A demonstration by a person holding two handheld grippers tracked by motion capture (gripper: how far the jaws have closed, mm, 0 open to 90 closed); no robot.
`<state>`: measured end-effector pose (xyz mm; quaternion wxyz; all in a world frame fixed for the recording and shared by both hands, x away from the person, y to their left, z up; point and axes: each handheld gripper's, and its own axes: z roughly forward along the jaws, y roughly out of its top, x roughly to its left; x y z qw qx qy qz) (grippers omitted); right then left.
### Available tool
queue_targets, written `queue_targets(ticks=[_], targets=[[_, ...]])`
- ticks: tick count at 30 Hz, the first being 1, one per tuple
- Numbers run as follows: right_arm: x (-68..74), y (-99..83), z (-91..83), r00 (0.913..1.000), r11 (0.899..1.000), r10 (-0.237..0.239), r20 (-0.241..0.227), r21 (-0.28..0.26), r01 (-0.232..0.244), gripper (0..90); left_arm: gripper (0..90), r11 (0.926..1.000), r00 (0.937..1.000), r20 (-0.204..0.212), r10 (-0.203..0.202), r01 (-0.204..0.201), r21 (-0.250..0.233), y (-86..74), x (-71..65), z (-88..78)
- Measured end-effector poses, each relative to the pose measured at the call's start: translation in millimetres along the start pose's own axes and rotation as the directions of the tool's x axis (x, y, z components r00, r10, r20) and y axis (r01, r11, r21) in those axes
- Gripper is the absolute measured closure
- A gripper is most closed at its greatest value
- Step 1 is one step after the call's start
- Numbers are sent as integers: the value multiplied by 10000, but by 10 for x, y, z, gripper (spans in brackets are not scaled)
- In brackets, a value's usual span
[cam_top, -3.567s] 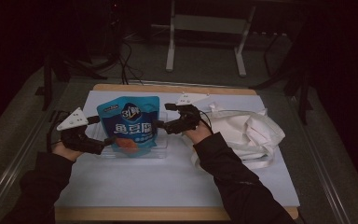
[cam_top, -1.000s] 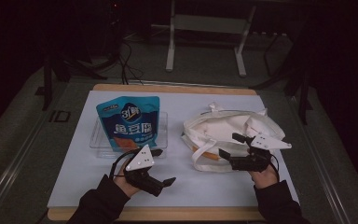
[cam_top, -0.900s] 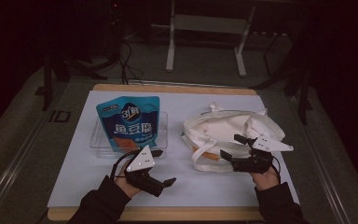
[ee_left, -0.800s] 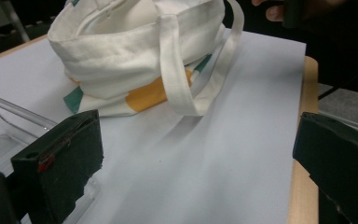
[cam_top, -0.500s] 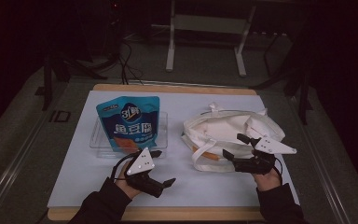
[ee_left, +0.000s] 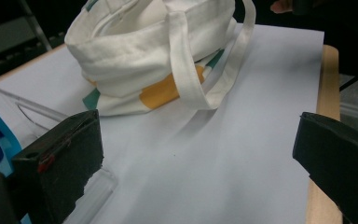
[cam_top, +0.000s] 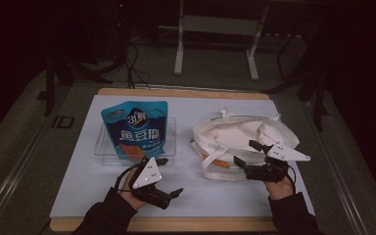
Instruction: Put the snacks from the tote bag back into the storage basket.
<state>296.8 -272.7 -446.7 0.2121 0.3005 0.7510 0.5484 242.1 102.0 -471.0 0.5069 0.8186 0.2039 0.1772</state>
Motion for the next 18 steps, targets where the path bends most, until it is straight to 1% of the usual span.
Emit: queue_targets(ticks=[3, 5, 6, 8, 10, 12, 13, 15, 16, 17, 18], targets=[[2, -4, 3, 10000, 10000, -53, 41, -4, 53, 158, 20, 10000, 10000, 14, -44, 44, 40, -3, -4, 15], [1, -12, 3, 9999, 9999, -140, 26, -13, 140, 158, 20, 10000, 10000, 74, -1, 2, -27, -6, -2, 21], [-2, -10, 2, 9999, 9999, -148, 37, -40, 148, 158, 20, 10000, 9999, 96, -41, 42, -79, -10, 3, 22], [-7, -9, 3, 10000, 9999, -57, 9, -119, 57, 158, 20, 10000, 10000, 13, -80, 80, -38, -24, 15, 31], [-3, -14, 1, 10000, 9999, -98, -4, -127, 98, 158, 20, 9999, 10000, -27, -92, 92, 40, -41, 21, 31], [7, -11, 3, 9998, 9998, -190, -27, -69, 190, 158, 20, 10000, 9999, -119, 0, 0, 74, -49, 19, 32], [11, -8, 0, 9998, 9997, -215, -8, -127, 214, 158, 20, 10000, 9999, -128, -6, 7, 79, -52, 21, 33], [17, 1, -5, 9998, 9996, -159, -133, -230, 156, 158, 20, 9999, 9999, -68, -119, 119, 21, -57, 27, 35], [21, 5, -6, 9997, 9994, -227, -104, -273, 224, 158, 20, 9999, 9999, -46, -153, 153, -38, -61, 33, 37], [24, 5, -7, 9996, 9991, -263, -67, -332, 260, 158, 20, 9998, 9998, -56, -193, 193, -6, -63, 37, 40], [21, 5, -5, 9997, 9992, -216, -146, -334, 211, 158, 20, 9999, 9998, -120, -164, 164, -4, -69, 39, 41]])
